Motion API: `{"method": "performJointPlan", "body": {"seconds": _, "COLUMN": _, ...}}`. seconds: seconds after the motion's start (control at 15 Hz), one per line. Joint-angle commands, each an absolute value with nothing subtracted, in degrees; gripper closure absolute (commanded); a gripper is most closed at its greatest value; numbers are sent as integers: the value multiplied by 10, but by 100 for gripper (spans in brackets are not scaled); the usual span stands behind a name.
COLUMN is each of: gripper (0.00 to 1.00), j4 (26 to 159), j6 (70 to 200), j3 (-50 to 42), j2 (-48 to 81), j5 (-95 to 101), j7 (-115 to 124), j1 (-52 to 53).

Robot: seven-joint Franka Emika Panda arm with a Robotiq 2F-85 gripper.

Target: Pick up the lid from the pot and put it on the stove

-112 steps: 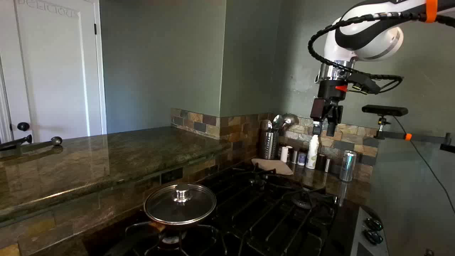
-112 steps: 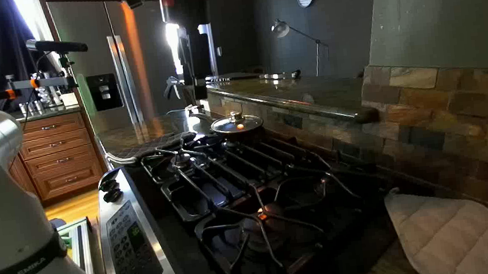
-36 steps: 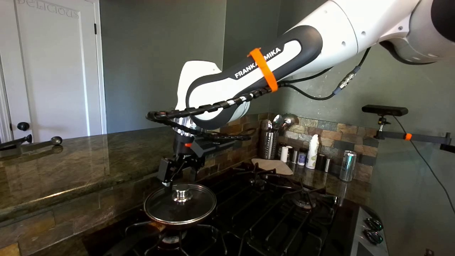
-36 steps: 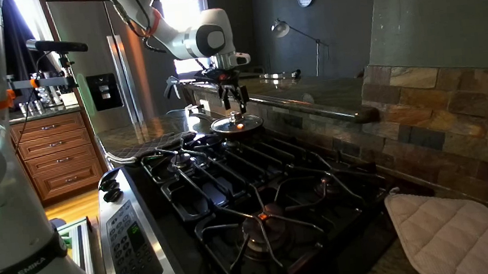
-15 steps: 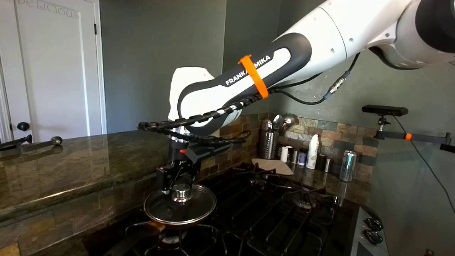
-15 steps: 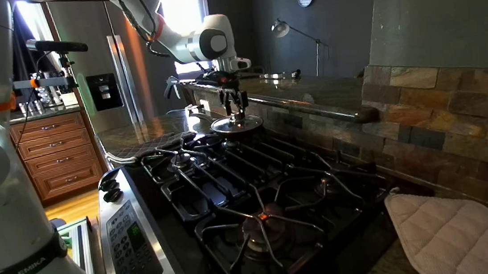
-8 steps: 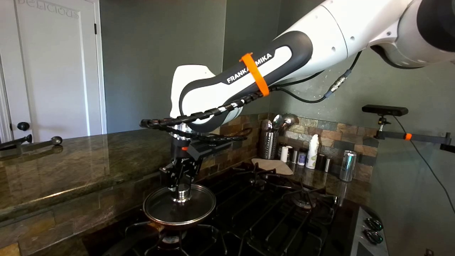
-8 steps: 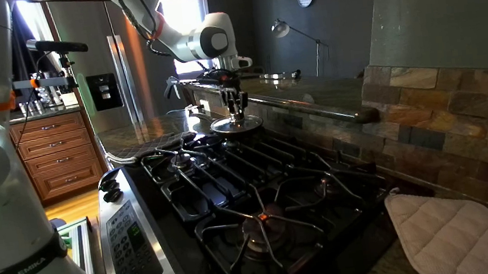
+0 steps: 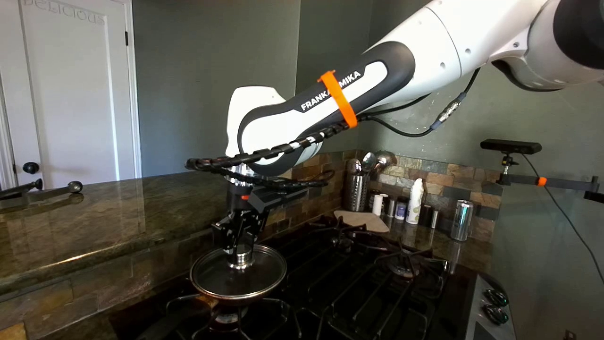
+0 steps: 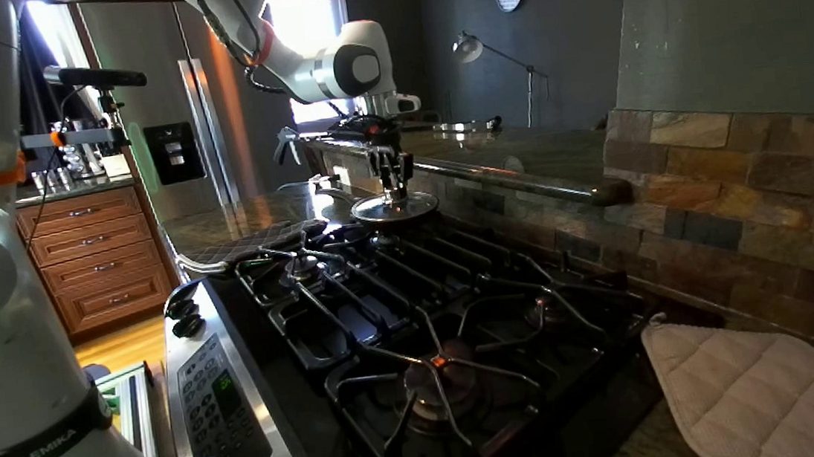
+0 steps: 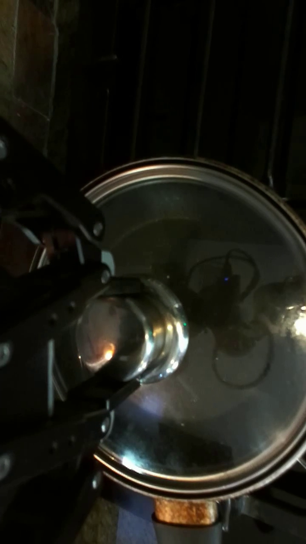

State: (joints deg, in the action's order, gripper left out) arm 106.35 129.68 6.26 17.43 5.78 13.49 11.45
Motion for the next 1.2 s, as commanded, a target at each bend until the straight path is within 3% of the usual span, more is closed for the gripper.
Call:
{"method": "performJointPlan", "body": {"seconds": 0.0, "gripper": 77, "j4": 1065, "j6": 1279, "j3": 59, "j2": 159, "j5": 63, "j7": 150, "j1": 120}}
{"method": "performJointPlan", "body": {"seconds": 1.13, "gripper": 77, "j4": 1113, "j6": 1269, "j3": 57, "j2": 74, "j5": 54, "j7": 143, "j1": 102}}
